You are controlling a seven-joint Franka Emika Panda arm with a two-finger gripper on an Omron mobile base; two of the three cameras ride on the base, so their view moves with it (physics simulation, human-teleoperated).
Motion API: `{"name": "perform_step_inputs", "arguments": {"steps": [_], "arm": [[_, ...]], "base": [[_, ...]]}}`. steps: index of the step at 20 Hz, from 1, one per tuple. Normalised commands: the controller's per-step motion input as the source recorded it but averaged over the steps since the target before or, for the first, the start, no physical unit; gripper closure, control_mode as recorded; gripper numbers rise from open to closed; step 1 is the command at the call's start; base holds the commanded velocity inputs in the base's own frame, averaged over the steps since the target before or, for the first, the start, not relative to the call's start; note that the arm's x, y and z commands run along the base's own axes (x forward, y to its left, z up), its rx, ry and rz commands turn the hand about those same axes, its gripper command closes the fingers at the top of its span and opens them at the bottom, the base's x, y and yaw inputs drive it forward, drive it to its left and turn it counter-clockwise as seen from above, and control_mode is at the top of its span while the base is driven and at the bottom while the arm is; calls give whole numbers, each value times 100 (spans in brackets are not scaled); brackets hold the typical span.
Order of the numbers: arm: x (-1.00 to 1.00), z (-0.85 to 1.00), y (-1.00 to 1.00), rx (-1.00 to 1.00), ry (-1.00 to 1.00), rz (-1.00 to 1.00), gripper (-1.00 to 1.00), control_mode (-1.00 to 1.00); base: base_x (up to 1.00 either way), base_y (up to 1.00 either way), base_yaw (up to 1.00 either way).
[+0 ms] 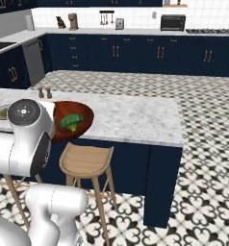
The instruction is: Pick the chicken drumstick and broccoli from their plates and place them in the bowl. Then put the bowl in the fridge.
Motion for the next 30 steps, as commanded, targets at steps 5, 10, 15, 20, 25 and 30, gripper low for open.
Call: {"name": "perform_step_inputs", "arguments": {"steps": [5, 10, 15, 20, 25, 30], "arm": [[0, 0, 0, 0, 0, 0, 100, 100], [0, 0, 0, 0, 0, 0, 100, 100], [0, 0, 0, 0, 0, 0, 100, 100], [0, 0, 0, 0, 0, 0, 100, 100], [0, 0, 0, 0, 0, 0, 100, 100], [0, 0, 0, 0, 0, 0, 100, 100]], "base": [[-2, -100, -3], [0, -100, 0], [5, -100, 0], [28, -100, 0], [64, -100, 1], [87, -100, 3]]}}
